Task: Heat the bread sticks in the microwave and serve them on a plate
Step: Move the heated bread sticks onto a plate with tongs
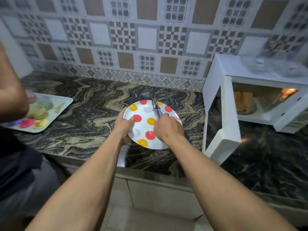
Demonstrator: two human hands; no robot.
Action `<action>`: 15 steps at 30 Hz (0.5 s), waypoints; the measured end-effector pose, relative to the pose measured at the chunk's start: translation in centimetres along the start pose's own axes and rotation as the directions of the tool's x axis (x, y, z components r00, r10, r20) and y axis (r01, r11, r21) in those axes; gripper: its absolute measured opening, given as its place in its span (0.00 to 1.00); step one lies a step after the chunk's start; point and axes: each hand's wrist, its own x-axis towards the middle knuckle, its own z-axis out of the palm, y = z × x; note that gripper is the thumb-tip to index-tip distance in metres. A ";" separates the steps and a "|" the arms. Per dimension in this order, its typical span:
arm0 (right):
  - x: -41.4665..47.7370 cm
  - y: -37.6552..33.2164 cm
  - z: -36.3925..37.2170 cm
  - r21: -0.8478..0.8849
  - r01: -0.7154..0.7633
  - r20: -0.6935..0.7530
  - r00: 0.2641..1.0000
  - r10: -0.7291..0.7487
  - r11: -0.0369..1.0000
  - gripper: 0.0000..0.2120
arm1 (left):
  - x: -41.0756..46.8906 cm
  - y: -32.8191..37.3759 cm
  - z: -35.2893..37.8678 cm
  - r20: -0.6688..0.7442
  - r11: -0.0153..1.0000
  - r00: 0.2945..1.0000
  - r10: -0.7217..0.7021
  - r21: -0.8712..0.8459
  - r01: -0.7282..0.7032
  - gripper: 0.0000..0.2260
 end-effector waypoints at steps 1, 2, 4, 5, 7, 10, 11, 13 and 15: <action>-0.9 0.1 -0.6 -0.001 0.016 0.004 1.000 -0.016 1.000 0.17 | -1.2 0.1 -0.1 -0.008 1.000 1.000 0.000 -0.017 0.000 0.24; -1.8 0.3 -1.1 -0.002 0.036 0.007 0.999 -0.036 0.999 0.17 | -2.4 0.1 -0.2 -0.014 1.000 1.000 0.005 -0.029 -0.006 0.24; -3.7 0.9 -2.0 -0.006 0.072 0.016 0.997 -0.072 0.997 0.17 | -4.6 0.0 -0.3 -0.013 0.999 1.000 0.022 -0.048 -0.023 0.24; -4.6 1.2 -2.5 -0.008 0.086 0.020 0.996 -0.086 0.996 0.18 | -5.7 -0.1 -0.4 -0.021 0.998 0.999 0.035 -0.051 -0.036 0.23; -6.4 1.9 -3.2 -0.016 0.108 0.030 0.994 -0.108 0.994 0.19 | -8.0 -0.4 -0.4 -0.049 0.997 0.998 0.046 -0.065 -0.049 0.22; -8.8 2.6 -4.2 -0.025 0.140 0.044 0.989 -0.139 0.990 0.19 | -11.0 -0.9 -0.6 -0.062 0.994 0.996 0.067 -0.087 -0.072 0.23; -9.5 2.7 -4.5 -0.025 0.146 0.049 0.988 -0.144 0.989 0.19 | -12.0 -0.9 -0.7 -0.068 0.993 0.995 0.072 -0.093 -0.079 0.23; -10.8 2.9 -5.1 -0.035 0.157 0.057 0.986 -0.155 0.987 0.18 | -13.8 -0.7 -1.0 -0.090 0.990 0.993 0.074 -0.114 -0.084 0.23; -12.0 3.0 -5.6 -0.039 0.171 0.046 0.985 -0.169 0.985 0.18 | -15.3 -0.6 -1.3 -0.090 0.989 0.993 0.079 -0.116 -0.089 0.23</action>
